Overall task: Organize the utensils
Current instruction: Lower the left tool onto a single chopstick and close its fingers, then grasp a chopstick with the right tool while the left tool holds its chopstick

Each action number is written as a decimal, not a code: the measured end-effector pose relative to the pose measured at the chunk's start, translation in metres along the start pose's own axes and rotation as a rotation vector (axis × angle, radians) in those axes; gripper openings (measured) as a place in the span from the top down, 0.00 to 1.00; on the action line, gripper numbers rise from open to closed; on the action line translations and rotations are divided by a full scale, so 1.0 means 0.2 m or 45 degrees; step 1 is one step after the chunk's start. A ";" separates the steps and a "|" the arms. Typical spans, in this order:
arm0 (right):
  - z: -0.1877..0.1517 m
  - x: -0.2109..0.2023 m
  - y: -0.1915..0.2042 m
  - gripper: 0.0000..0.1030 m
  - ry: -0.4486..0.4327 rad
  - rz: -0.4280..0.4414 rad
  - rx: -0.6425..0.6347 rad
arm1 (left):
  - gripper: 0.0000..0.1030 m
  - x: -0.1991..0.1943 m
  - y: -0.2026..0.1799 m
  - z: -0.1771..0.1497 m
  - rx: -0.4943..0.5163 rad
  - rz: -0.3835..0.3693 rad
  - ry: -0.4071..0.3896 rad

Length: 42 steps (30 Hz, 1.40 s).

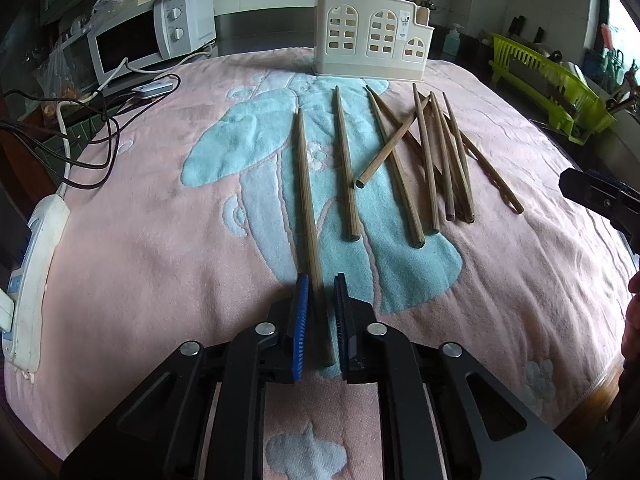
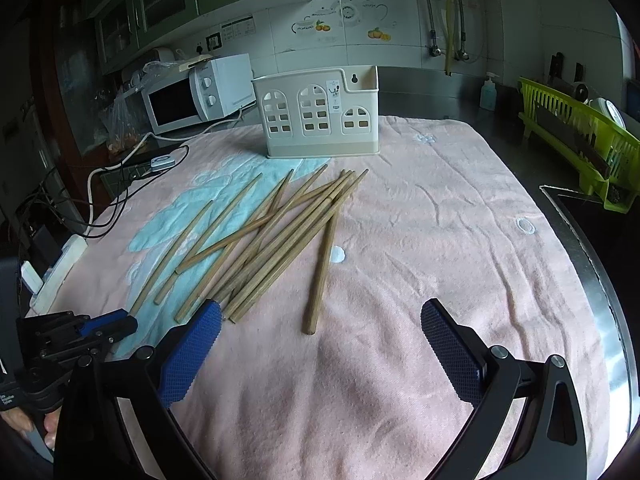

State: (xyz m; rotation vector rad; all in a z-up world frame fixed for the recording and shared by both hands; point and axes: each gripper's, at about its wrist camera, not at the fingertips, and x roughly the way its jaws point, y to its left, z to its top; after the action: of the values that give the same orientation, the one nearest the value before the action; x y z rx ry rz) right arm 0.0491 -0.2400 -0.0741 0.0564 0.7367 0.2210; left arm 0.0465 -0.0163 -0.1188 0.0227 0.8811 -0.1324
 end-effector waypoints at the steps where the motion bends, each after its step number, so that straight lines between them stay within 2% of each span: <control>1: 0.00 0.00 0.00 0.06 0.003 0.000 -0.003 | 0.93 0.00 0.01 0.00 -0.009 0.000 0.002; 7: 0.00 0.01 0.01 0.07 0.014 0.007 -0.018 | 0.95 -0.05 0.02 0.03 -0.017 0.016 -0.041; 12: 0.00 0.04 0.00 0.09 0.035 0.020 -0.020 | 0.95 -0.16 0.02 0.09 -0.014 0.022 -0.149; 13: 0.00 0.05 0.00 0.11 0.043 0.030 -0.013 | 0.95 -0.18 0.02 0.10 -0.016 0.025 -0.176; 15: 0.01 0.08 -0.02 0.30 0.072 0.061 0.005 | 0.95 -0.22 0.02 0.13 -0.026 0.019 -0.213; 19: 0.02 0.14 -0.02 0.37 0.123 0.061 0.019 | 0.95 -0.27 0.02 0.19 -0.023 0.012 -0.274; 24: 0.01 0.22 0.01 0.56 0.194 0.066 0.013 | 0.95 -0.29 0.03 0.23 -0.032 0.000 -0.302; 33: 0.03 0.33 0.04 0.72 0.256 0.012 -0.001 | 0.95 -0.29 0.06 0.25 -0.042 -0.020 -0.330; 37: 0.03 0.34 0.05 0.75 0.261 -0.023 -0.019 | 0.95 -0.29 0.08 0.25 -0.049 -0.028 -0.334; 38: 0.03 0.34 0.06 0.81 0.260 -0.043 -0.030 | 0.95 -0.29 0.08 0.26 -0.050 -0.030 -0.336; 42: 0.03 0.34 0.05 0.90 0.254 -0.065 -0.035 | 0.95 -0.29 0.08 0.26 -0.043 -0.036 -0.340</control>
State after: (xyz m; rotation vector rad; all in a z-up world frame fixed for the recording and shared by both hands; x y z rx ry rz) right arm 0.1004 -0.2153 -0.1139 -0.0108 0.9326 0.1893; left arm 0.0523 0.0019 -0.0416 -0.0386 0.6166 -0.1431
